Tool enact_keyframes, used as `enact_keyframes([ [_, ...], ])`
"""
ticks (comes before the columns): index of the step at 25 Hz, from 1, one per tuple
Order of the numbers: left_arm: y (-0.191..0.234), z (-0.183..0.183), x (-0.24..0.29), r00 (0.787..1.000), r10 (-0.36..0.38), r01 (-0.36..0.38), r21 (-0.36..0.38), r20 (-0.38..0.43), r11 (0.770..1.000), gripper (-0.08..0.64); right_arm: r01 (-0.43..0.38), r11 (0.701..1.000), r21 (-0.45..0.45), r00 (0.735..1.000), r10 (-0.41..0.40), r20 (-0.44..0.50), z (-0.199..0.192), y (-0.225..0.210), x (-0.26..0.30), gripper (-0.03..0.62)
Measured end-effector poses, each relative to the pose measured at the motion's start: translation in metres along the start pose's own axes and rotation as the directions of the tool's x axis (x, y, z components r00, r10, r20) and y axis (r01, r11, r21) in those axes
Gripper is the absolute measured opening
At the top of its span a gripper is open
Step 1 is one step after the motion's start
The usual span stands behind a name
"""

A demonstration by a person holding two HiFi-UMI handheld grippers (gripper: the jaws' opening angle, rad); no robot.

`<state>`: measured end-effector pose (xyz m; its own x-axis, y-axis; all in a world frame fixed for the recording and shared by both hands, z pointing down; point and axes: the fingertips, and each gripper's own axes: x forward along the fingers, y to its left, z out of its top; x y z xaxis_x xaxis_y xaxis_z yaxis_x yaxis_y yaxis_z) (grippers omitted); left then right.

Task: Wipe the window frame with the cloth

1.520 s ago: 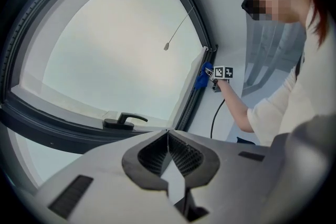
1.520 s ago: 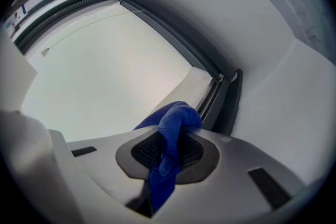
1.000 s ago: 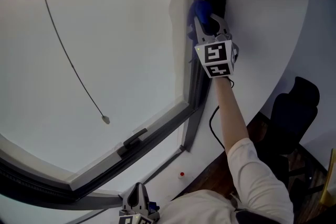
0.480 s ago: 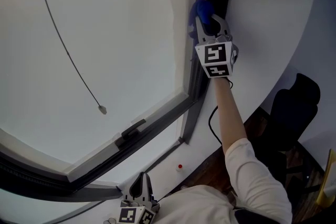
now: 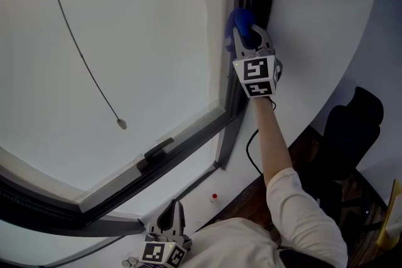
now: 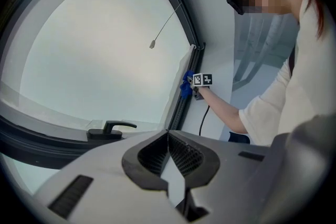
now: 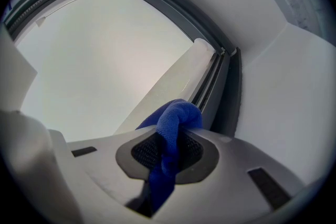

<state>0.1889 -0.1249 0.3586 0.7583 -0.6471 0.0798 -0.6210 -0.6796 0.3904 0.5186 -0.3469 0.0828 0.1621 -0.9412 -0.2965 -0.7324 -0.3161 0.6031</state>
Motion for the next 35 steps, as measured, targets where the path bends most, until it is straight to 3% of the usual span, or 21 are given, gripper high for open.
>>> enact_keyframes([
  [35,0.006,-0.012,-0.006,0.999,0.023,-0.024,-0.033,-0.028,0.999,0.011,-0.086,0.996,-0.013,0.985,0.083,-0.151,-0.089,0.071,-0.033,0.057],
])
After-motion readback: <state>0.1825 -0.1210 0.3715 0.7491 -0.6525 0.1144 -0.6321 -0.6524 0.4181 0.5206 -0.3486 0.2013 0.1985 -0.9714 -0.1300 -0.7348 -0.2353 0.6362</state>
